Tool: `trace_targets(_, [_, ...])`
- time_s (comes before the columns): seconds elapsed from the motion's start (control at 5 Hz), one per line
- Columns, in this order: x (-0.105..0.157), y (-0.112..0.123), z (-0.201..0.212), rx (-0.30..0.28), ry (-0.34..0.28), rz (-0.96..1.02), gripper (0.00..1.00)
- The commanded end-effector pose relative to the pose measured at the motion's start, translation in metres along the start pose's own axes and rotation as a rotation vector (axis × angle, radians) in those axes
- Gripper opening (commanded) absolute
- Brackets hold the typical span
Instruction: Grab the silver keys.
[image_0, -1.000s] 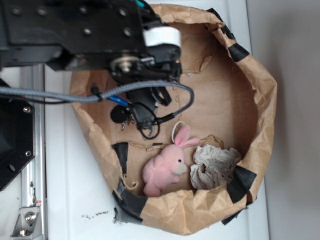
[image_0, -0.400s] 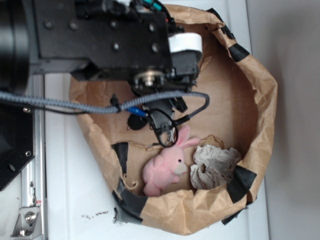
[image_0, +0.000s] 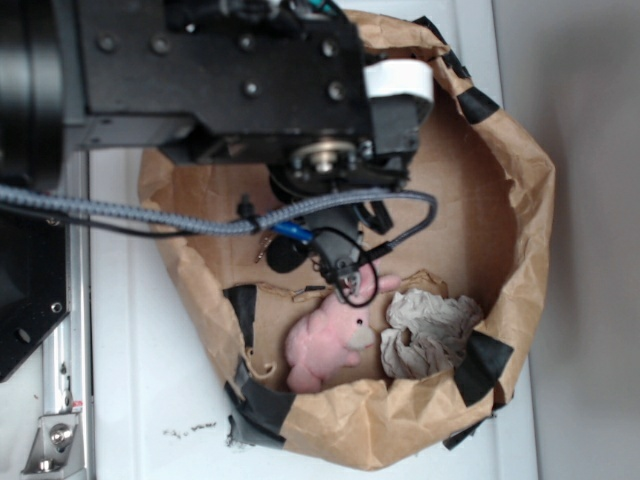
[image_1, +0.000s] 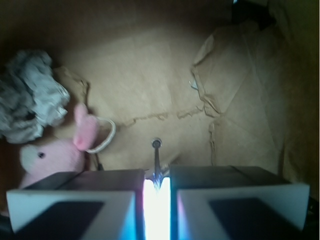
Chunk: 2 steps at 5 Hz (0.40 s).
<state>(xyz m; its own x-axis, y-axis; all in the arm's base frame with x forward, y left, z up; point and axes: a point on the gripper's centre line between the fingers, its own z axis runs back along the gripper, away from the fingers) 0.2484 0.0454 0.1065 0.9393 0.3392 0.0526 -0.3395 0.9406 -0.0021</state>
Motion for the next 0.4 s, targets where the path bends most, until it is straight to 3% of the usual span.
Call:
trace_targets(0.0, [0.0157,0.024,0.0225,-0.012,-0.08,0.019,0.0])
trace_targets(0.2, [0.0117,0.0219,0.0173,0.02,-0.14,0.01,0.0])
